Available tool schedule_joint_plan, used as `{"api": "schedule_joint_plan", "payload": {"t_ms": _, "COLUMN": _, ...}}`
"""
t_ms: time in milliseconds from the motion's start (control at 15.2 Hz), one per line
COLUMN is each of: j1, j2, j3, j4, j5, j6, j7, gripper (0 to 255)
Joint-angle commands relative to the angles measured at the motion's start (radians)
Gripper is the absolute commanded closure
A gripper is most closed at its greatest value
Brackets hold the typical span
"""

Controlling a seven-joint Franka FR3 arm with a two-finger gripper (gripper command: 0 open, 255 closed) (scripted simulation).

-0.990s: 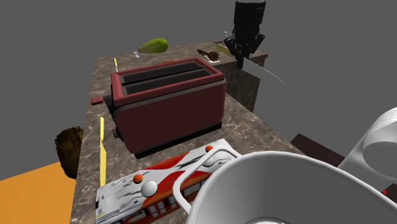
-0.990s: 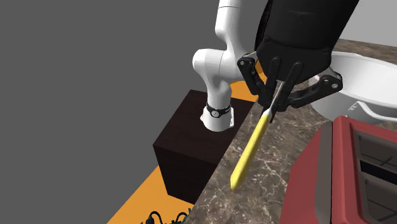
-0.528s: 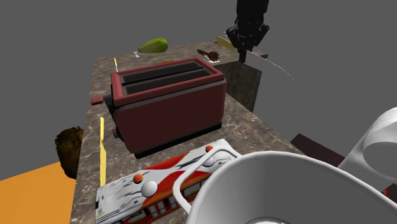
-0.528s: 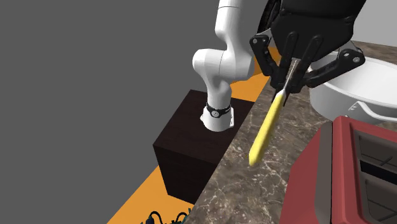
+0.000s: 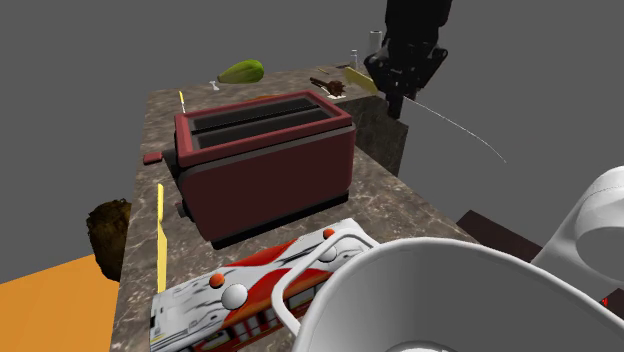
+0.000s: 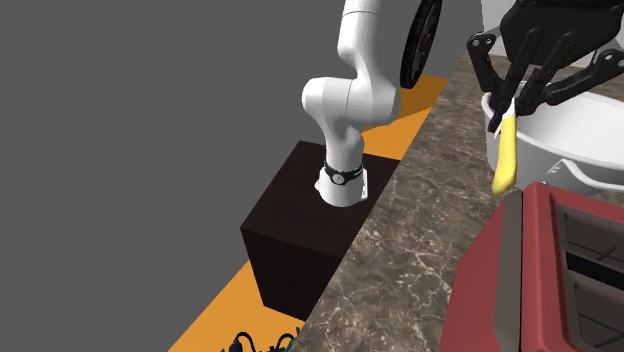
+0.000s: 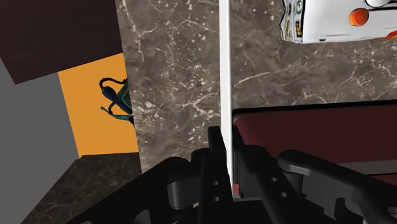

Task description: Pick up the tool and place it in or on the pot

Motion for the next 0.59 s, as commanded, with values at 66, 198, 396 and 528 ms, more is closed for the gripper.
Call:
{"api": "schedule_joint_plan", "payload": {"t_ms": 66, "j1": 0.026, "j2": -0.043, "j3": 0.039, "j4": -0.017, "j5": 0.036, "j6": -0.017, "j7": 0.059, "gripper": 255}}
{"api": "schedule_joint_plan", "payload": {"t_ms": 198, "j1": 0.042, "j2": -0.066, "j3": 0.068, "j4": -0.019, "j5": 0.060, "j6": -0.029, "j7": 0.100, "gripper": 255}}
{"api": "schedule_joint_plan", "payload": {"t_ms": 396, "j1": 0.064, "j2": -0.093, "j3": 0.114, "j4": -0.015, "j5": 0.097, "j6": -0.046, "j7": 0.165, "gripper": 255}}
{"api": "schedule_joint_plan", "payload": {"t_ms": 528, "j1": 0.077, "j2": -0.106, "j3": 0.147, "j4": -0.007, "j5": 0.122, "j6": -0.056, "j7": 0.209, "gripper": 255}}
